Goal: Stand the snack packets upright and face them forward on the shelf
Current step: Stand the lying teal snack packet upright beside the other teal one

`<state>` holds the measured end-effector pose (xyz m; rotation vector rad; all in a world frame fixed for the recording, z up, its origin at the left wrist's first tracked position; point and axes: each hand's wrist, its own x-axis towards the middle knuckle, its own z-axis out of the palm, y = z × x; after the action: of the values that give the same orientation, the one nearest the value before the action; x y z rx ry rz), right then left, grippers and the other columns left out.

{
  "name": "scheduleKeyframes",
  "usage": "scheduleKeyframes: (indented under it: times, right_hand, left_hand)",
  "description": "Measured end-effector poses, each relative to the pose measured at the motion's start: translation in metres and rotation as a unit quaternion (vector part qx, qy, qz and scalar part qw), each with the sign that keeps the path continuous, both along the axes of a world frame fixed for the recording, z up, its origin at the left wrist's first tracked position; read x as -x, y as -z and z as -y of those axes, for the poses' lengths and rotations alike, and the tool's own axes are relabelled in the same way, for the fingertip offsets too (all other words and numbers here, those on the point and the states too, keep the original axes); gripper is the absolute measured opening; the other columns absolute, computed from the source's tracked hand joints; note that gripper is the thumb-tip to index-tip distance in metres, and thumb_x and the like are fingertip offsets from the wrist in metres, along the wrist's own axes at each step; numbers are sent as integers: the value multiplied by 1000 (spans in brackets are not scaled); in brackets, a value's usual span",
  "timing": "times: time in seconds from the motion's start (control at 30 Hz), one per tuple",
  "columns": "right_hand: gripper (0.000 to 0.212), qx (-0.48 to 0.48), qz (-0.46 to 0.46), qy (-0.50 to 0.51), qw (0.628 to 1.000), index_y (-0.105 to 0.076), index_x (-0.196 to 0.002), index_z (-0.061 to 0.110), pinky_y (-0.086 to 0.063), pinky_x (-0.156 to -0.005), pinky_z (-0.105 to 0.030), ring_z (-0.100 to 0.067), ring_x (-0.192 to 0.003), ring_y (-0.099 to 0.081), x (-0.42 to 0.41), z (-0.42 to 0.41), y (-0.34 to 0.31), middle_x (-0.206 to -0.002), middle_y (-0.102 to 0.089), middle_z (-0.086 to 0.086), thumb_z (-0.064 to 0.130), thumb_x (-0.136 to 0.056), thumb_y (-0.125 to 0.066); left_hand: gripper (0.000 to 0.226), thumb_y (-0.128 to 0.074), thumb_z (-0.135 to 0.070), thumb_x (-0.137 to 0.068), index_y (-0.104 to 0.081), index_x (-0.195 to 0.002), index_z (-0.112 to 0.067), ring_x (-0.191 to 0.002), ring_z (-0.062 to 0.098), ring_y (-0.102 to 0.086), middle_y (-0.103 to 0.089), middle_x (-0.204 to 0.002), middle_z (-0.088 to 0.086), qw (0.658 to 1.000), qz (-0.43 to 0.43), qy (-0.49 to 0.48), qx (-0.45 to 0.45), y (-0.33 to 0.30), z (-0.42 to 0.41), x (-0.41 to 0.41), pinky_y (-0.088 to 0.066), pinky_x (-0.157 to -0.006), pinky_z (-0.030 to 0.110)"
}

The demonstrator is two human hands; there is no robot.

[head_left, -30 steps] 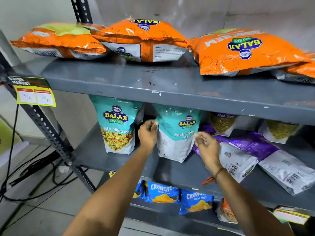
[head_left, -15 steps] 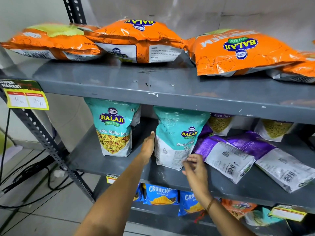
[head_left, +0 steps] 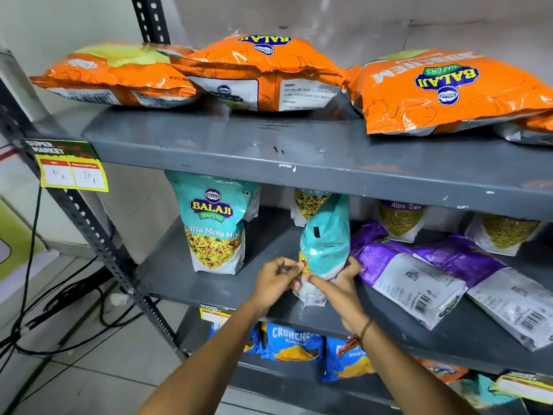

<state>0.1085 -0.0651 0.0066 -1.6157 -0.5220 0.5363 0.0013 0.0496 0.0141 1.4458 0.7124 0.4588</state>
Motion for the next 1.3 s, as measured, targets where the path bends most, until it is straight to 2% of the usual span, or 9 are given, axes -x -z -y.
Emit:
scheduleKeyframes:
  times: [0.13,0.3,0.43,0.53,0.63,0.77,0.93,1.13,1.3]
  right_hand:
    - [68,23,-20,-68,997,-32,-121,18,-47,-85,-19,-8,-107,-59,-30,10,-1,-121,-59,-2,7,-70,-76]
    - [41,14,-15,-17,1000,-55,-117,25,-50,-96,-33,-20,-107,-62,-58,22,-2,-114,-67,-2,7,-82,-64]
    - [61,-10,-19,-19,1000,-37,-127,19,-52,-83,-18,-10,-101,-63,-53,28,-3,-111,-62,7,-1,-79,-69]
    - [58,9,-10,-52,999,-43,-116,26,-52,-80,-18,-2,-101,-66,-51,30,3,-111,-68,13,4,-75,-77]
    - [45,22,-5,-39,999,-48,-108,34,-53,-83,-21,-6,-101,-66,-58,28,5,-109,-69,7,5,-81,-69]
    - [42,43,-19,-61,997,-46,-124,27,-50,-95,-34,-12,-109,-64,-73,27,6,-117,-70,1,12,-88,-60]
    - [28,47,-64,-73,994,-52,-115,24,-51,-82,-26,-12,-104,-62,-78,21,0,-114,-67,0,6,-94,-50]
    - [19,36,-117,-54,991,-61,-100,20,-49,-96,-36,-13,-97,-62,-81,2,0,-110,-67,-4,8,-96,-47]
    - [18,55,-131,-91,986,-61,-108,13,-53,-69,-20,-7,-85,-64,-84,-4,-4,-100,-68,-1,9,-97,-47]
  left_hand:
    - [14,-75,-20,-81,-65,-91,-18,-63,12,-61,-63,-66,0,996,-24,-24,-77,1,-15,1,-50,-69,27]
    - [56,-76,-12,-80,-49,-129,-13,-107,16,-54,-55,-118,8,997,-44,-5,-65,-17,-29,-8,-43,-93,25]
    - [89,-78,-8,-77,-26,-149,-11,-141,21,-37,-39,-152,11,992,-90,69,-50,-27,-35,-19,-35,-104,26]
    - [103,-80,-5,-74,-15,-154,-15,-149,23,-23,-23,-162,8,984,-122,122,-39,-29,-40,-33,-27,-115,34]
    - [112,-83,-5,-69,-12,-154,-18,-150,21,-21,-21,-163,5,973,-150,173,-43,-27,-45,-45,-21,-122,41]
    - [103,-83,0,-67,-24,-150,-16,-140,21,-40,-43,-151,4,970,-141,192,-40,-21,-44,-52,-33,-116,37]
    - [84,-92,-21,-57,-52,-131,-23,-112,16,-61,-64,-122,-3,986,-115,90,-85,-7,-29,-39,-48,-103,35]
    - [80,-82,-61,-57,-57,-127,-30,-102,16,-66,-63,-114,-2,961,-156,-72,-216,4,13,-14,-53,-92,34]
    - [79,-73,-68,-63,-54,-130,-29,-103,24,-66,-63,-113,0,945,-173,-142,-239,4,41,-5,-54,-86,37]
